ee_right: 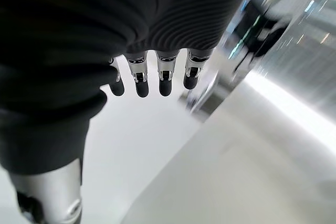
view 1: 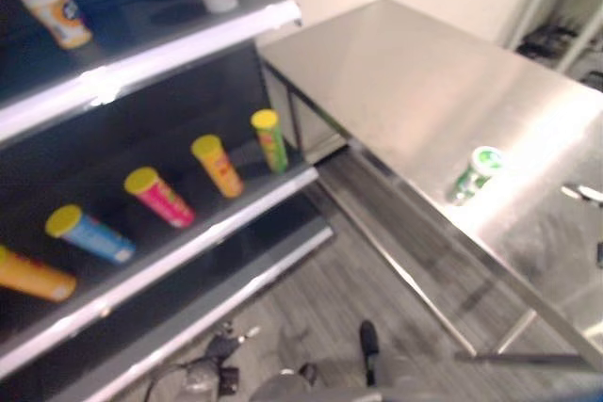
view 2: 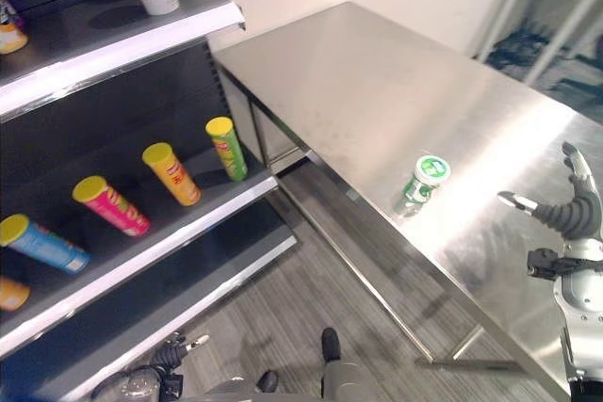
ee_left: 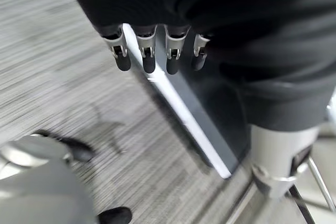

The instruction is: Put the goods on the table back onto the shelves and tidy them up.

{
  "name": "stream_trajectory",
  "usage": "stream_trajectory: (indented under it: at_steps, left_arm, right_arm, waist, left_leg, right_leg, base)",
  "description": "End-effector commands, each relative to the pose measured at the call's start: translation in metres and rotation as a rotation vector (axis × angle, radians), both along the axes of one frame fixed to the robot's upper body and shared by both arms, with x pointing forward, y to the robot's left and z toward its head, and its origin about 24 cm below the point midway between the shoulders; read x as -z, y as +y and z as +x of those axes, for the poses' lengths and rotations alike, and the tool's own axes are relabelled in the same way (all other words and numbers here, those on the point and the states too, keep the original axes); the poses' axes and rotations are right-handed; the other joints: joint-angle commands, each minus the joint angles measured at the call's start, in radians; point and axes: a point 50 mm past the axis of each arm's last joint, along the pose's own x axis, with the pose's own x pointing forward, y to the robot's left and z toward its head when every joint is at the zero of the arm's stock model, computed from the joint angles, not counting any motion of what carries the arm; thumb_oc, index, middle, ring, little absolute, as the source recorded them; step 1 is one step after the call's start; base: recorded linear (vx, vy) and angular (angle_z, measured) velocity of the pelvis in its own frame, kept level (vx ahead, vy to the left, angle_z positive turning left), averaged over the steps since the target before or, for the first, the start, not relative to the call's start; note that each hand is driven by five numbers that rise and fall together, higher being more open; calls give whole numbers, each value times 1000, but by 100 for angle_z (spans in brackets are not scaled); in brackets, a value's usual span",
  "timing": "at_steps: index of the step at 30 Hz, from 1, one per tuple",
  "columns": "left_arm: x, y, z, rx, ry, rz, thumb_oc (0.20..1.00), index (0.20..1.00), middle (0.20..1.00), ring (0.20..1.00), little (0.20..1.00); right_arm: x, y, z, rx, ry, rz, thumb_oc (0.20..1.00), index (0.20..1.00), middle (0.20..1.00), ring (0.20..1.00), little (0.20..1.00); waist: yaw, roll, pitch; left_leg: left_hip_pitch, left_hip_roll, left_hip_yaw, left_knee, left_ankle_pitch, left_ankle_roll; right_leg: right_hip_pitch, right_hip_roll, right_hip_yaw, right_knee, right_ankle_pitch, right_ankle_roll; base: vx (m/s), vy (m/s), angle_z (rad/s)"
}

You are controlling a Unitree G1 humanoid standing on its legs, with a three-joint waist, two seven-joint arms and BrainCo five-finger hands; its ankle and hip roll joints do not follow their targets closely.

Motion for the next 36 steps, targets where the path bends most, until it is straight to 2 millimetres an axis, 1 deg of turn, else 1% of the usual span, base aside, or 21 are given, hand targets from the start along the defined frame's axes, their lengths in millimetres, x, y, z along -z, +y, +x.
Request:
stream_trajectory:
  at_steps: [1,2,3,6,8,10,11,14,17,21,23,31,36]
  left_arm:
    - [-18,35,11,87,-49,131,1000,1000,1000,1000,1000]
    - [-17,39,5,84,-31,144,1000,1000,1000,1000,1000]
    - [-17,39,5,84,-30,144,1000,1000,1000,1000,1000]
    - [-14,39,-1,81,-8,141,1000,1000,1000,1000,1000]
    - [-12,42,-8,58,9,146,1000,1000,1000,1000,1000]
    - [-12,44,-10,51,19,150,1000,1000,1000,1000,1000]
    - [-11,48,-16,39,37,157,1000,1000,1000,1000,1000]
    - [-10,51,-20,32,56,162,1000,1000,1000,1000,1000]
    - [-10,54,-23,34,65,167,1000,1000,1000,1000,1000]
    - [-9,52,-23,33,63,164,1000,1000,1000,1000,1000]
    - [-8,51,-24,41,67,163,1000,1000,1000,1000,1000]
    - [-5,44,-29,56,88,153,1000,1000,1000,1000,1000]
    - [-3,41,-30,69,94,148,1000,1000,1000,1000,1000]
  right_arm:
    - [-31,0,-9,-41,-111,-42,1000,1000,1000,1000,1000]
    - [-24,5,-4,-81,-70,-28,1000,1000,1000,1000,1000]
    - [-24,5,-4,-82,-70,-28,1000,1000,1000,1000,1000]
    - [-15,7,-5,-116,-15,2,1000,1000,1000,1000,1000]
    - [-12,11,0,-155,-6,31,1000,1000,1000,1000,1000]
    - [-11,13,2,-180,6,40,1000,1000,1000,1000,1000]
    - [-6,15,6,-214,76,26,1000,1000,1000,1000,1000]
    - [0,17,8,-247,143,22,1000,1000,1000,1000,1000]
    - [3,20,13,-284,204,-1,1000,1000,1000,1000,1000]
    - [7,21,19,-287,236,-19,1000,1000,1000,1000,1000]
    - [7,20,26,-272,256,-60,1000,1000,1000,1000,1000]
    - [7,19,33,-250,267,-88,1000,1000,1000,1000,1000]
    - [8,18,36,-243,266,-82,1000,1000,1000,1000,1000]
  waist:
    - [-59,-95,-49]
    - [-56,-86,-57]
    - [-55,-86,-57]
    - [-58,-72,-78]
    - [-55,-58,-80]
    - [-52,-55,-79]
    - [-44,-49,-81]
    - [-43,-43,-85]
    - [-35,-34,-88]
    - [-28,-27,-90]
    - [-18,-19,-92]
    - [-3,-5,-94]
    - [2,-3,-95]
  left_leg:
    - [-13,80,347,-5,29,-42]
    - [5,73,389,-41,33,-41]
    - [7,73,391,-43,34,-41]
    - [37,68,396,-99,53,-38]
    - [53,66,400,-137,68,-39]
    - [62,65,404,-149,71,-38]
    - [76,64,413,-171,79,-40]
    - [81,65,419,-180,81,-44]
    - [82,62,410,-180,83,-47]
    - [81,60,402,-180,84,-49]
    - [82,59,391,-180,85,-51]
    - [84,58,356,-180,91,-55]
    - [77,61,340,-180,93,-58]
  right_leg:
    - [37,-100,38,32,-100,160]
    - [41,-86,47,18,-91,161]
    - [41,-86,48,18,-90,161]
    - [58,-80,39,9,-92,159]
    - [51,-76,43,12,-98,159]
    - [50,-75,47,12,-98,159]
    - [50,-75,49,11,-99,159]
    - [49,-77,46,11,-99,159]
    - [58,-82,37,5,-98,158]
    - [65,-88,29,2,-100,157]
    - [75,-91,22,-1,-103,155]
    - [99,-93,-3,4,-119,147]
    - [102,-94,-16,4,-123,145]
  base:
    - [-57,-28,111]
    - [-49,-27,93]
    - [-3,-27,31]
    - [47,-25,-15]
    - [-37,13,-19]
    - [-33,15,-22]
    - [-15,9,-16]
    - [-9,3,-14]
    - [-2,-3,-2]
    - [6,-12,3]
    - [18,-31,9]
    - [34,-29,16]
    - [25,-24,9]
